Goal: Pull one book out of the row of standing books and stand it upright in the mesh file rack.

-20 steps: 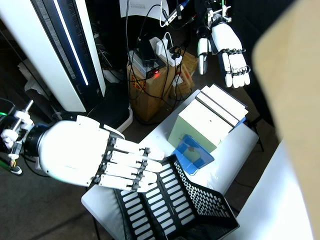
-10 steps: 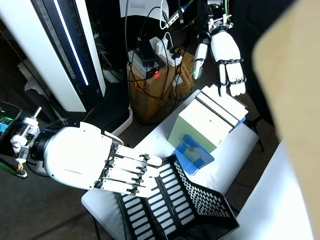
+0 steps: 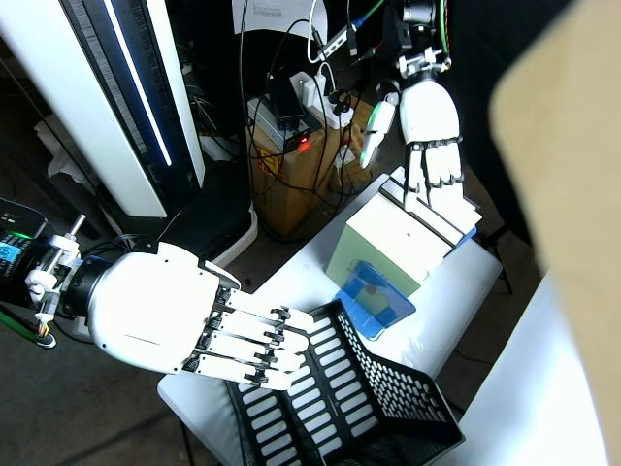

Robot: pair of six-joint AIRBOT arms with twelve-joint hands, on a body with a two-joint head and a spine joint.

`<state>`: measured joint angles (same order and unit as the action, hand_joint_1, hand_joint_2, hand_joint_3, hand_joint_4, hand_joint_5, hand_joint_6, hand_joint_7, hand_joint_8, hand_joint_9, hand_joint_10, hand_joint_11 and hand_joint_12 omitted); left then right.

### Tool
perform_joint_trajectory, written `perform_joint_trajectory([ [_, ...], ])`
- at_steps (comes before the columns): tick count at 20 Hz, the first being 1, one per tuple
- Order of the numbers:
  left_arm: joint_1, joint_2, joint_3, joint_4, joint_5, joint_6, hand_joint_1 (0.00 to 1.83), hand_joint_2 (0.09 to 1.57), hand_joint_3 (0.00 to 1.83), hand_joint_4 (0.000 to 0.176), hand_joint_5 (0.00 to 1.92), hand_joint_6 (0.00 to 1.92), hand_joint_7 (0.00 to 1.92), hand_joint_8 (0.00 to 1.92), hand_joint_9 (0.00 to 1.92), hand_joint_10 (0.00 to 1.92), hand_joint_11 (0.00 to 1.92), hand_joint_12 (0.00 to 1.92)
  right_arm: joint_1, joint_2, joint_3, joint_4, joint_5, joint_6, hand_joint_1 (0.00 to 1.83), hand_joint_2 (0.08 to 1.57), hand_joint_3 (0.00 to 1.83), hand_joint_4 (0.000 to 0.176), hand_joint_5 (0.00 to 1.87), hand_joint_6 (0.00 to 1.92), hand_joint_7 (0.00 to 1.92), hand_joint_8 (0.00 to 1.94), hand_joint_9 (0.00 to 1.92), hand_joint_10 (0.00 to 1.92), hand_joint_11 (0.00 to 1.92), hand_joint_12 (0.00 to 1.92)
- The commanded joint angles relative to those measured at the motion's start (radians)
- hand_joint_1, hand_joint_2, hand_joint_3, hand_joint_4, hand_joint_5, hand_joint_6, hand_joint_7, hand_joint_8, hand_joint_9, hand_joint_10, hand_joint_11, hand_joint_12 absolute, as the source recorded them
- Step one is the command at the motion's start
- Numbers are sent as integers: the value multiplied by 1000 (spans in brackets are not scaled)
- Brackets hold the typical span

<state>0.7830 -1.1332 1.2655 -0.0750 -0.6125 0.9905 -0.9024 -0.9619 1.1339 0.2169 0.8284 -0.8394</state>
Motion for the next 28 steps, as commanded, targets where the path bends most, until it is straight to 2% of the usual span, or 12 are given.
perform_joint_trajectory([
  [1,-13,-1,11,-4,-77,9,60,1193,0,70,447,45,0,0,0,0,0,0,6,3,4,8,116,4,659,1396,3,0,0,0,0,0,0,0,0,0],
  [5,-18,-10,13,-4,-41,43,83,1184,0,75,535,35,0,0,0,0,0,0,6,2,6,8,116,11,646,1388,0,0,2,1,0,0,0,0,0,0],
  [7,-18,-11,8,-1,-30,55,74,1174,0,68,600,58,0,0,0,0,0,0,6,0,6,11,116,12,629,1387,0,0,3,1,0,0,0,0,0,0],
  [10,-8,-7,-9,19,-24,58,11,1193,4,80,579,26,0,0,0,0,0,0,4,-1,6,12,116,15,654,1384,0,0,14,4,0,0,0,0,0,0],
  [15,55,21,-65,21,-63,57,0,1141,0,71,594,27,0,0,0,0,0,0,4,-1,5,12,117,21,624,1379,0,0,7,0,0,0,0,0,0,0],
  [16,66,27,-76,21,-74,56,0,1170,0,55,607,30,0,0,0,0,0,0,3,-1,5,12,117,23,636,1381,0,0,12,2,0,0,0,0,0,0],
  [19,106,46,-110,15,-117,48,0,1198,8,34,616,29,0,0,0,0,0,0,3,-1,4,12,117,24,662,1382,0,0,8,0,0,0,0,0,0,0],
  [24,177,62,-166,16,-185,34,0,1175,0,34,596,15,0,0,0,0,0,0,0,-1,3,14,117,26,690,1377,0,0,14,4,0,0,0,0,0,0],
  [25,192,66,-181,22,-194,34,0,1185,0,12,619,23,0,0,0,0,0,0,0,-2,3,14,117,27,689,1372,0,0,18,5,0,0,0,0,0,0],
  [26,207,70,-195,29,-200,34,0,1190,2,8,629,26,0,0,0,0,0,0,0,-2,3,14,117,27,664,1371,0,0,19,4,0,0,0,0,0,0],
  [27,217,74,-206,39,-203,34,0,1190,2,33,607,15,0,0,0,0,0,0,-1,-2,3,14,117,28,662,1375,0,0,20,4,0,0,0,0,0,0],
  [28,226,79,-219,50,-206,36,0,1184,0,45,598,11,0,0,0,0,0,0,-3,-2,3,15,117,31,672,1376,0,0,22,4,0,0,0,0,0,0],
])
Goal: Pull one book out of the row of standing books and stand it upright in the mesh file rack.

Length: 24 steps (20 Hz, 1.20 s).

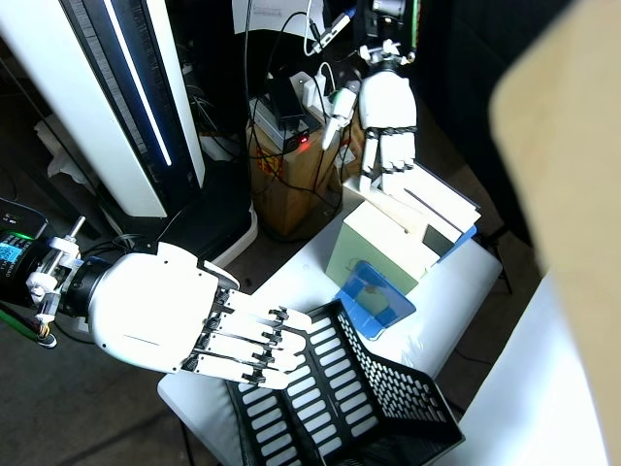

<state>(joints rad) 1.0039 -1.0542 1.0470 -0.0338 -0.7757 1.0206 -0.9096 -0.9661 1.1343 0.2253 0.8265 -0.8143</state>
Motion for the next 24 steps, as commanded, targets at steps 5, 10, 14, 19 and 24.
perform_joint_trajectory([
  [5,22,6,-34,40,-38,23,0,1198,6,38,577,1,0,0,0,0,0,0,-2,2,3,12,119,10,683,1380,2,0,21,0,0,0,0,0,0,0],
  [10,68,-2,-47,58,-29,-21,0,1211,9,9,591,9,0,0,0,0,0,0,-4,1,3,13,119,11,647,1378,1,0,21,1,0,0,0,0,0,0],
  [14,97,-4,-58,58,-35,-45,0,1231,16,0,607,12,0,0,0,0,0,0,-5,1,3,13,118,13,674,1377,0,0,21,2,0,0,0,0,0,0],
  [19,123,-6,-66,81,-41,-97,0,1253,15,0,596,6,0,0,0,0,0,0,-5,0,4,13,117,13,690,1377,0,0,25,3,0,0,0,0,0,0],
  [24,144,2,-73,81,-63,-119,0,1248,8,0,628,17,0,0,0,0,0,0,-5,-1,5,13,116,13,704,1378,0,0,26,2,0,0,0,0,0,0],
])
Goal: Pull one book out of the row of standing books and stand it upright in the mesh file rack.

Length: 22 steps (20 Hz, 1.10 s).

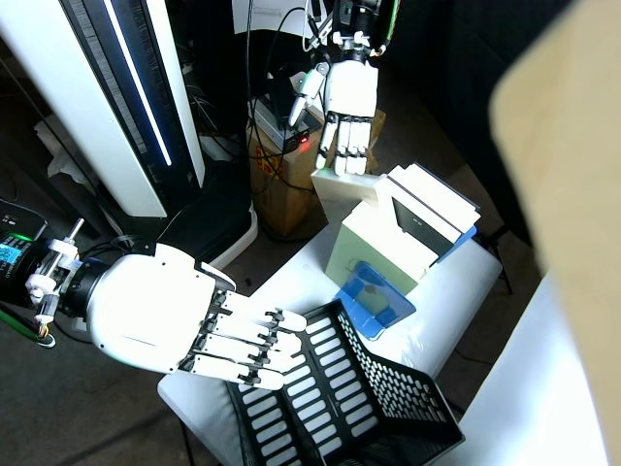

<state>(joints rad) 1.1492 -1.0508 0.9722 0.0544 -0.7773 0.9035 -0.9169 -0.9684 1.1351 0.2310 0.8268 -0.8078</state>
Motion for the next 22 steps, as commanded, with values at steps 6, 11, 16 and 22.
perform_joint_trajectory([
  [6,-5,76,-28,-26,-218,15,0,1280,16,5,466,2,0,0,0,0,0,0,2,9,-3,-20,115,14,679,1389,3,0,1,0,0,0,0,0,0,0],
  [11,-8,141,-50,-102,-373,71,0,1281,12,46,243,0,0,0,0,0,0,0,32,44,-47,-141,122,27,588,1389,2,0,0,0,0,0,0,0,0,0],
  [16,-7,164,-23,-279,-487,133,0,1317,17,37,0,0,0,0,0,0,0,0,115,50,-69,-335,56,78,629,1323,0,0,0,0,0,0,0,0,0,0],
  [22,-7,163,36,-412,-502,133,165,1358,5,70,0,0,0,0,0,0,0,0,290,-61,-5,-666,-125,227,806,1206,0,0,0,0,0,0,0,0,0,0],
])
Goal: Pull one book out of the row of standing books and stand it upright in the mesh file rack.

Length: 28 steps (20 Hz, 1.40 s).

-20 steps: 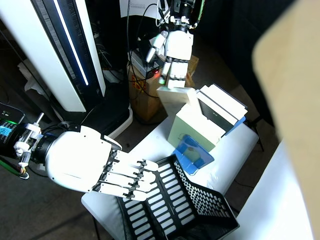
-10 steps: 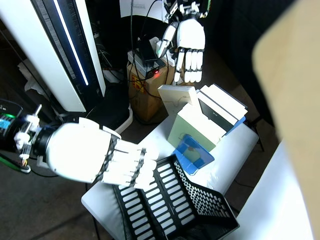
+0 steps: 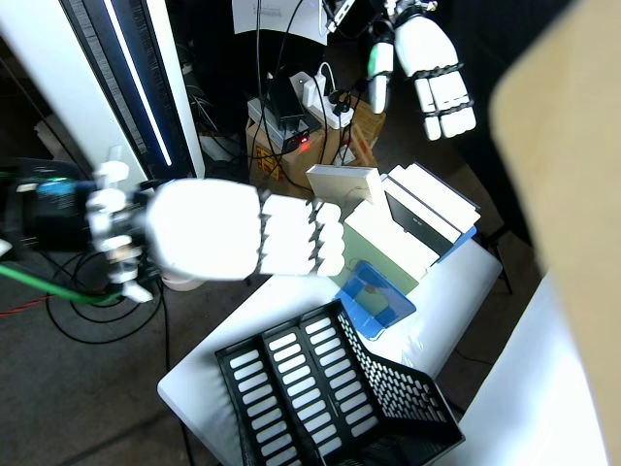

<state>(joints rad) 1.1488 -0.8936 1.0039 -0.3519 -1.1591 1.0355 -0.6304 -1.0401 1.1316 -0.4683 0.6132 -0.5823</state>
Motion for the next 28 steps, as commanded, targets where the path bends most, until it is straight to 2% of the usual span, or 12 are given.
perform_joint_trajectory([
  [1,-7,3,13,-26,-118,1,165,1358,5,70,0,0,0,0,0,0,0,0,33,-18,13,-37,61,38,806,1206,0,0,0,0,0,0,0,0,0,0],
  [4,-7,-7,31,-68,-115,1,230,1368,1,72,0,0,0,0,0,0,0,0,94,-86,46,-178,14,115,867,1066,0,0,0,0,0,0,0,0,0,0],
  [10,-3,-19,50,-123,-110,1,233,1390,8,55,0,0,0,0,0,0,0,0,156,-210,100,-328,-29,164,808,1046,0,0,0,0,0,0,0,0,0,0],
  [12,1,-18,53,-136,-110,1,300,1395,4,53,0,0,0,0,0,0,0,0,161,-244,113,-351,-34,173,877,1010,0,20,0,0,0,0,0,0,0,0],
  [15,3,-18,56,-144,-113,1,368,1384,0,56,0,0,0,0,0,0,0,0,164,-278,124,-362,-35,173,1122,946,0,0,0,0,0,0,0,0,0,0],
  [16,5,-19,56,-148,-115,1,359,1379,0,51,0,0,0,0,0,0,0,0,166,-287,127,-366,-35,173,1173,955,0,5,0,0,0,0,0,0,0,0],
  [17,8,-19,57,-153,-118,1,364,1371,0,66,0,0,0,0,0,0,0,0,170,-297,129,-375,-35,173,1208,978,0,22,0,0,0,0,0,0,0,0],
  [20,15,-15,55,-163,-127,1,386,1366,0,61,0,0,0,0,0,0,0,0,176,-316,131,-393,-43,170,1358,1207,33,11,0,0,0,0,0,0,0,0],
  [21,18,-11,54,-165,-129,1,363,1366,0,64,0,0,0,0,0,0,0,0,177,-322,131,-397,-48,164,1158,1157,0,25,0,0,0,0,0,0,0,0],
  [23,26,-9,55,-173,-130,1,389,1366,0,58,0,0,0,0,0,0,0,0,178,-331,127,-396,-66,135,799,924,0,30,0,0,0,0,0,0,0,0],
  [26,29,-8,60,-181,-129,1,400,1355,0,61,0,0,0,0,0,0,0,0,185,-346,112,-379,-95,50,397,955,11,63,0,0,0,0,0,0,0,0],
  [28,29,-9,64,-179,-123,1,383,1356,0,67,0,0,0,0,0,0,0,0,185,-357,114,-370,-98,36,323,977,18,79,0,0,0,0,0,0,0,0],
])
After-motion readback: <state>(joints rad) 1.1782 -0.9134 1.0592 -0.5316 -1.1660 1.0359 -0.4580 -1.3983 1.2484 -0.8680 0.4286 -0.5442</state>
